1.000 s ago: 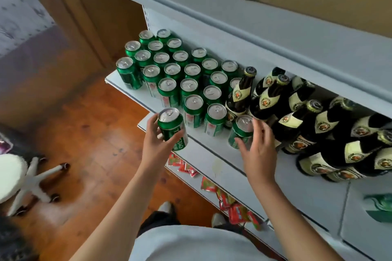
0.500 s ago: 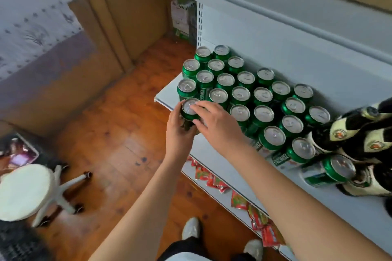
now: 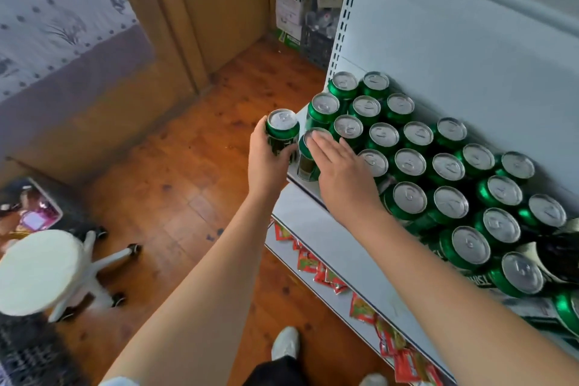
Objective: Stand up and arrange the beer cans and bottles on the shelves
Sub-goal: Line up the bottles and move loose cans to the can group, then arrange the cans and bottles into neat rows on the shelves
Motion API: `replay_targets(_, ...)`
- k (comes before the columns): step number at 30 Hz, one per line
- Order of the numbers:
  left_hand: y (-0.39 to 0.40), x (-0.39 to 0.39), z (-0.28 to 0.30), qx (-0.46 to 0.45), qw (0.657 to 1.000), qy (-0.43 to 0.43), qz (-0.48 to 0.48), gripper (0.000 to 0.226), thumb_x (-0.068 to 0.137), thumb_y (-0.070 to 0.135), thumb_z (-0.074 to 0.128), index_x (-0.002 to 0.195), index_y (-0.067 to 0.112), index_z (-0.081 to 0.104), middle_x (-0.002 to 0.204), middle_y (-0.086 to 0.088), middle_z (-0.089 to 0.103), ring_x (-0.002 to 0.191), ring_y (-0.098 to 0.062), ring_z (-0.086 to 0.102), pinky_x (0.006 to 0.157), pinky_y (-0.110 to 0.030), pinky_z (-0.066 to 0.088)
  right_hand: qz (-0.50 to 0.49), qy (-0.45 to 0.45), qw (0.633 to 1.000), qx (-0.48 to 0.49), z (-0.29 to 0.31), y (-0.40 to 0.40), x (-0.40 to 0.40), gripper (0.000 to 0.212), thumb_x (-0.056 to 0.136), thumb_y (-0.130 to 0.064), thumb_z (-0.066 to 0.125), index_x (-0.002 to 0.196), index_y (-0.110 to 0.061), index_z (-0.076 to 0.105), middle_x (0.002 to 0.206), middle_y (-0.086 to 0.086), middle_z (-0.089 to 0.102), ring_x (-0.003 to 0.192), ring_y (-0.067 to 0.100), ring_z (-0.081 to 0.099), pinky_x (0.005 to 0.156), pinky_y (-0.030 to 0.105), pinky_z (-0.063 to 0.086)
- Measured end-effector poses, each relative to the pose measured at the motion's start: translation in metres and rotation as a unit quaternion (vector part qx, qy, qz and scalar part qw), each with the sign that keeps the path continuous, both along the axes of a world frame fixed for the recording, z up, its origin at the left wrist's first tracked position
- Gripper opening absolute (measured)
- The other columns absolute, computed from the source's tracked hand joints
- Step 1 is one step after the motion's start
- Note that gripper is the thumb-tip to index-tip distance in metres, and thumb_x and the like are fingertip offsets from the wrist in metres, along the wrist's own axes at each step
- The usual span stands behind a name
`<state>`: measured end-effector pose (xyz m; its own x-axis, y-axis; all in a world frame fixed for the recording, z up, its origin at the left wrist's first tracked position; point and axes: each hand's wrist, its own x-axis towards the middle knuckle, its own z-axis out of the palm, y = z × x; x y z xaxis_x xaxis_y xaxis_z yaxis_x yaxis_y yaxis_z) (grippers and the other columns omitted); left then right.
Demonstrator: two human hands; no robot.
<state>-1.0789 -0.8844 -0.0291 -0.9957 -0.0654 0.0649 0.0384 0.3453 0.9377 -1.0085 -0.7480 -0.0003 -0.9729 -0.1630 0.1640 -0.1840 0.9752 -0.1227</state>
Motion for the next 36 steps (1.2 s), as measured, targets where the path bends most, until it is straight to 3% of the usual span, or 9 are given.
replay_targets(7,0.010,-0.009,0.015,0.043,0.991,-0.077,-0.101,0.059,0.084,-0.002,0.064,0.136,0.016,0.042,0.122,0.008,0.053,0.108,0.000,0.053,0.099,-0.015,0.046,-0.005,-0.037,0.999,0.037,0.008,0.001,0.009,0.066,0.092,-0.011,0.036,0.155,-0.014,0.016,0.161,0.000,0.016,0.149,0.014,0.011,0.122,0.035,0.002)
replay_targets(12,0.012,-0.003,0.032,0.022,0.982,-0.115,-0.148,0.060,0.090,0.002,0.059,0.143,0.015,0.033,0.123,0.005,0.047,0.110,-0.004,0.039,0.062,0.013,0.027,-0.011,-0.050,0.997,0.056,0.019,-0.001,0.011,0.065,0.097,-0.016,0.038,0.156,-0.017,0.010,0.163,-0.003,0.009,0.150,0.013,0.005,0.122,0.032,-0.004)
replay_targets(15,0.011,-0.001,0.033,0.008,0.975,-0.132,-0.178,0.065,0.087,0.006,0.066,0.141,0.016,0.031,0.121,0.009,0.046,0.119,-0.009,0.045,0.076,0.002,0.037,-0.030,-0.055,0.997,0.046,0.024,-0.004,0.015,0.065,0.097,-0.015,0.041,0.155,-0.017,0.014,0.162,-0.002,0.014,0.149,0.013,0.008,0.121,0.032,-0.002)
replay_targets(18,0.008,0.001,0.032,-0.002,0.967,-0.145,-0.209,0.076,0.083,0.012,0.072,0.143,0.019,0.026,0.131,0.005,0.049,0.127,-0.014,0.046,0.103,-0.029,0.043,-0.037,-0.072,0.996,0.048,0.025,-0.005,0.021,0.068,0.097,-0.018,0.042,0.156,-0.018,0.008,0.163,-0.003,0.005,0.150,0.014,0.003,0.122,0.035,0.000)
replay_targets(21,0.005,0.011,0.036,-0.061,0.963,-0.184,-0.188,0.100,0.087,0.022,0.069,0.154,0.019,-0.004,0.161,-0.005,0.018,0.149,-0.024,0.017,0.117,-0.045,0.025,-0.061,-0.064,0.996,0.019,0.030,-0.002,0.031,0.066,0.100,-0.026,0.041,0.156,-0.017,0.008,0.163,0.000,0.000,0.150,0.019,0.006,0.122,0.038,0.006)
replay_targets(23,0.003,0.030,0.042,-0.111,0.979,-0.134,-0.105,0.089,0.091,0.020,0.063,0.156,0.018,0.003,0.162,-0.004,0.013,0.149,-0.023,0.014,0.115,-0.043,0.028,-0.083,-0.027,0.996,-0.017,0.040,0.005,0.041,0.065,0.100,-0.030,0.043,0.155,-0.015,0.013,0.163,0.004,0.008,0.149,0.023,0.013,0.122,0.040,0.014)
replay_targets(27,0.017,0.092,0.067,-0.078,0.993,0.078,-0.031,0.055,0.089,0.010,0.058,0.140,0.019,0.040,0.142,0.000,0.040,0.132,-0.016,0.038,0.104,-0.025,0.036,-0.141,0.126,0.979,-0.070,0.076,0.030,0.072,0.056,0.097,-0.030,0.052,0.146,-0.006,0.039,0.148,0.012,0.042,0.132,0.029,0.044,0.109,0.040,0.037)
replay_targets(32,0.079,0.176,0.096,-0.041,0.959,0.154,-0.234,0.040,0.090,0.012,0.057,0.128,0.023,0.049,0.126,0.009,0.045,0.116,-0.008,0.049,0.092,-0.026,0.047,-0.221,0.268,0.923,-0.167,0.129,0.074,0.141,0.044,0.094,-0.024,0.058,0.134,-0.007,0.049,0.130,0.007,0.052,0.119,0.023,0.052,0.098,0.028,0.042)
replay_targets(36,0.137,0.226,0.107,-0.017,0.911,0.161,-0.378,0.034,0.092,0.021,0.057,0.125,0.025,0.052,0.121,0.011,0.049,0.108,-0.006,0.054,0.088,-0.033,0.050,-0.311,0.345,0.866,-0.185,0.136,0.121,0.230,0.036,0.094,-0.022,0.059,0.126,-0.008,0.053,0.119,0.005,0.054,0.110,0.022,0.057,0.095,0.034,0.048)
